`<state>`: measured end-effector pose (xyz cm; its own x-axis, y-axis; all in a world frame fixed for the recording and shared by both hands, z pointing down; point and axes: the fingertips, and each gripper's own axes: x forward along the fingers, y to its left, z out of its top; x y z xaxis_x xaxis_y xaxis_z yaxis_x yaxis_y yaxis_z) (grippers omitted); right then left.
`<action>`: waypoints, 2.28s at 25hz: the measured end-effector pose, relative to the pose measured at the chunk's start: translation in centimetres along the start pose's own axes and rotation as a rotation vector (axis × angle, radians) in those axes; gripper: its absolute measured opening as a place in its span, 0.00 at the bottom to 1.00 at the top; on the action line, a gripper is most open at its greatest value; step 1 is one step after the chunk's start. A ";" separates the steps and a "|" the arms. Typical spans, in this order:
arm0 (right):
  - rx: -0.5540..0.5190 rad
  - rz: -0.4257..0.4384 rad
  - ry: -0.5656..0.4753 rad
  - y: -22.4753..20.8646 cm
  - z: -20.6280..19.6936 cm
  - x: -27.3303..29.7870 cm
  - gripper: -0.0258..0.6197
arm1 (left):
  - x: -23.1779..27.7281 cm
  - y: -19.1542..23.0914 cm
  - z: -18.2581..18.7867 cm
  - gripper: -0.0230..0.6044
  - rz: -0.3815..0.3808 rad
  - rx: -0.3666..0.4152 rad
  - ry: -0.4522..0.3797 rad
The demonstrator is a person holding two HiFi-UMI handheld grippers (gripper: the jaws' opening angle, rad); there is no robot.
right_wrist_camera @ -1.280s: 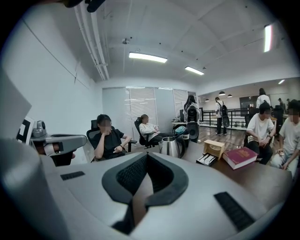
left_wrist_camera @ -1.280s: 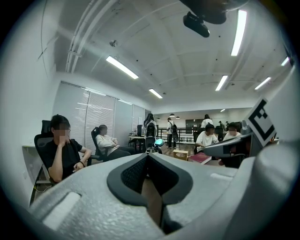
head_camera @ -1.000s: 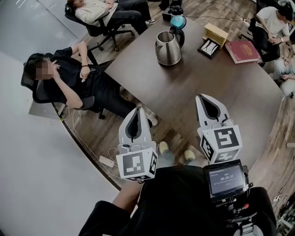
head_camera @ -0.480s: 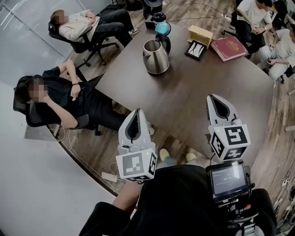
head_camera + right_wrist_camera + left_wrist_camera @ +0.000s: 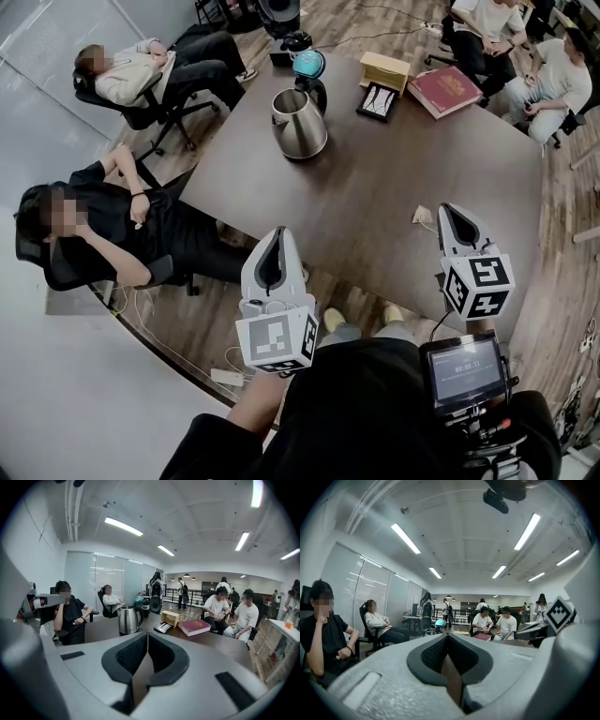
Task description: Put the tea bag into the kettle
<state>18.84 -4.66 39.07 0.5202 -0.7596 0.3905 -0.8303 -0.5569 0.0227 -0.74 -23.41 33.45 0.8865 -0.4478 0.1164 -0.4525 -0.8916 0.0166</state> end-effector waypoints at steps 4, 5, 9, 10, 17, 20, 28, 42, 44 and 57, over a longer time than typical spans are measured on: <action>0.002 -0.034 0.059 -1.7 -2.6 -0.2 0.05 | 0.6 -0.4 -0.2 0.04 -0.024 0.004 0.008; -0.001 -0.040 0.072 -2.0 -3.2 -0.2 0.05 | 0.7 -0.4 -0.2 0.04 -0.028 0.005 0.010; -0.014 -0.054 0.115 -2.6 -5.1 0.1 0.07 | 1.0 -0.5 -0.5 0.04 -0.036 0.009 0.021; -0.015 -0.057 0.124 -2.6 -5.6 0.1 0.09 | 1.0 -0.5 -0.6 0.04 -0.038 0.011 0.024; 0.004 -0.072 0.175 -3.2 -8.6 1.0 0.13 | 1.3 -0.2 -0.8 0.04 -0.038 0.035 0.036; 0.013 -0.081 0.195 -3.6 -9.7 1.8 0.14 | 1.5 -0.1 -0.7 0.04 -0.036 0.042 0.041; 0.010 -0.094 0.254 -4.5 -12.4 4.1 0.16 | 1.5 0.4 -1.2 0.04 -0.022 0.053 0.058; -0.069 -0.063 0.366 -5.3 -17.2 8.3 0.16 | 1.4 1.8 -2.9 0.04 0.051 0.073 0.121; -0.074 -0.052 0.381 -5.4 -17.8 8.9 0.16 | 1.7 1.8 -3.2 0.04 0.058 0.072 0.132; -0.072 -0.008 0.452 -6.9 -20.6 12.7 0.17 | 2.4 1.7 -4.9 0.04 0.107 0.077 0.187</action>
<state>27.02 -3.54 62.77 0.4003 -0.5233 0.7523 -0.8468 -0.5250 0.0853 0.12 -25.67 38.62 0.7976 -0.5261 0.2952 -0.5278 -0.8455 -0.0809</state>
